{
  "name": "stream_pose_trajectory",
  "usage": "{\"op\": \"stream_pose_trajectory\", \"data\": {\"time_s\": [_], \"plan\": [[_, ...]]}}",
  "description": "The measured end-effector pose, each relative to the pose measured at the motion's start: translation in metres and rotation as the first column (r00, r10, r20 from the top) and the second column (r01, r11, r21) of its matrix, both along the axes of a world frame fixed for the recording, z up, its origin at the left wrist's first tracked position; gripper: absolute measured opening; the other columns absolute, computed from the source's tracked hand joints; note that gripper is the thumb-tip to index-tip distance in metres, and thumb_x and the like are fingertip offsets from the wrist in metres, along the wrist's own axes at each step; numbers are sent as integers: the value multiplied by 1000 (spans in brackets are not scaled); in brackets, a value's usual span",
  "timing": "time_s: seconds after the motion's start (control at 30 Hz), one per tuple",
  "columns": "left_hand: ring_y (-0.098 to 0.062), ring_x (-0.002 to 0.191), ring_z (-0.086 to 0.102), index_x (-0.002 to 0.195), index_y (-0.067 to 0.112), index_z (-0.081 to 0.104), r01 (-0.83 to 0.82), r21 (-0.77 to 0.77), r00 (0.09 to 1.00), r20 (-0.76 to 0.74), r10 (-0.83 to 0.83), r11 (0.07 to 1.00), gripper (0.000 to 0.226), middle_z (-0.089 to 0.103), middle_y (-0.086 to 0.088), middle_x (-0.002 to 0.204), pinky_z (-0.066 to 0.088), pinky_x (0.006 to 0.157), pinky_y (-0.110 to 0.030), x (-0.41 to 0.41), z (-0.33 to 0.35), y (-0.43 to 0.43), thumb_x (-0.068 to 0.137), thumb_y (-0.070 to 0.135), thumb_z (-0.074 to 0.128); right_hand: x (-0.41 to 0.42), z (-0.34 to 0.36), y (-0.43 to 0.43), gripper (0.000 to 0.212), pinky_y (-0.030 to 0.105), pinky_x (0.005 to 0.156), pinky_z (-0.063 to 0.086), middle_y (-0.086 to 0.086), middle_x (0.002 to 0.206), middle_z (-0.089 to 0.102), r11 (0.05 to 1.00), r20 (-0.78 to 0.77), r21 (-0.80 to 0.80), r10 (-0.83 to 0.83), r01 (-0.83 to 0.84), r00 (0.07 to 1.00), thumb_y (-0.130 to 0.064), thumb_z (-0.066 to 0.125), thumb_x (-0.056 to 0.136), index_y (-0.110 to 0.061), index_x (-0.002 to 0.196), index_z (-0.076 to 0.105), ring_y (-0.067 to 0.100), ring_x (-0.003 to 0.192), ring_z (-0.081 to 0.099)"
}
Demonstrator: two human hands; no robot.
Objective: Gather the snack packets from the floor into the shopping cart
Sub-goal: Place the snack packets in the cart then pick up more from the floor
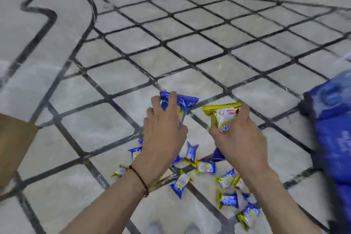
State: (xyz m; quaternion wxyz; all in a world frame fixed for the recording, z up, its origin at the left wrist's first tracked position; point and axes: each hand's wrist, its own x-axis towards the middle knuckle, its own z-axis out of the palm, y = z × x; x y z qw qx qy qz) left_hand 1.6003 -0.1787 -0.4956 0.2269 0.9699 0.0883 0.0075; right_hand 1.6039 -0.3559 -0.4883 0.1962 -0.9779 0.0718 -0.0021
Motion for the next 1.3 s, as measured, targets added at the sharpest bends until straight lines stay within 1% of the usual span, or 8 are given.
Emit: {"op": "stream_pose_trajectory", "data": {"time_s": [0.17, 0.4, 0.57, 0.7, 0.87, 1.03, 1.13, 1.3], "plan": [[-33, 106, 50, 149, 28, 25, 18, 5, 990, 141, -18, 1000, 82, 31, -10, 138, 48, 88, -44, 8, 146, -11, 78, 24, 66, 11, 130, -12, 92, 37, 65, 40, 11, 104, 63, 996, 104, 66, -63, 56, 993, -53, 60, 83, -13, 148, 9, 34, 92, 60], [-30, 109, 49, 148, 30, 23, 49, -26, 975, 217, -42, 998, 83, 29, -7, 137, 49, 87, -41, -5, 307, -47, 78, 26, 67, -14, 281, -52, 74, 34, 64, 39, 7, 100, 59, 986, 184, 110, -141, 122, 973, -55, 56, 85, -24, 142, 21, 25, 82, 51], [-31, 109, 52, 147, 30, 27, 133, -90, 947, 304, -100, 987, 83, 31, -9, 139, 50, 88, -41, -21, 379, -81, 76, 26, 70, -51, 361, -88, 74, 34, 69, 41, 7, 104, 59, 974, 267, 95, -223, 205, 937, -55, 53, 87, -23, 144, 19, 27, 91, 57], [-32, 110, 51, 147, 28, 27, 284, -99, 911, 337, -236, 954, 82, 31, -10, 138, 50, 90, -45, -37, 421, -112, 76, 27, 68, -89, 411, -112, 73, 35, 68, 42, 7, 105, 61, 940, 325, 58, -336, 336, 884, -55, 53, 85, -23, 143, 22, 26, 89, 55], [-28, 106, 54, 145, 31, 30, 499, -148, 828, 371, -420, 854, 79, 32, -3, 133, 49, 81, -36, -66, 452, -142, 76, 27, 69, -149, 446, -132, 77, 39, 75, 48, 9, 106, 63, 849, 370, 75, -511, 523, 776, -58, 52, 82, -24, 145, 22, 32, 96, 59], [-29, 104, 55, 144, 32, 31, 643, -172, 742, 383, -550, 747, 79, 33, -5, 133, 51, 82, -39, -100, 462, -166, 75, 25, 71, -219, 460, -148, 80, 40, 72, 49, 9, 103, 64, 723, 413, 62, -646, 688, 642, -65, 48, 85, -24, 147, 18, 32, 94, 61], [-25, 106, 54, 145, 32, 31, 745, -176, 651, 400, -645, 643, 79, 32, -4, 134, 52, 84, -39, -130, 467, -194, 77, 27, 72, -269, 463, -160, 81, 39, 70, 51, 6, 99, 61, 635, 440, 68, -711, 769, 549, -61, 50, 85, -26, 149, 15, 28, 89, 59], [-28, 109, 55, 147, 31, 30, 883, -148, 464, 411, -785, 445, 83, 32, -8, 138, 52, 84, -41, -205, 472, -255, 77, 30, 73, -367, 467, -181, 80, 38, 72, 43, 8, 107, 60, 451, 456, 58, -806, 891, 379, -61, 49, 89, -24, 151, 17, 31, 97, 58]]}}
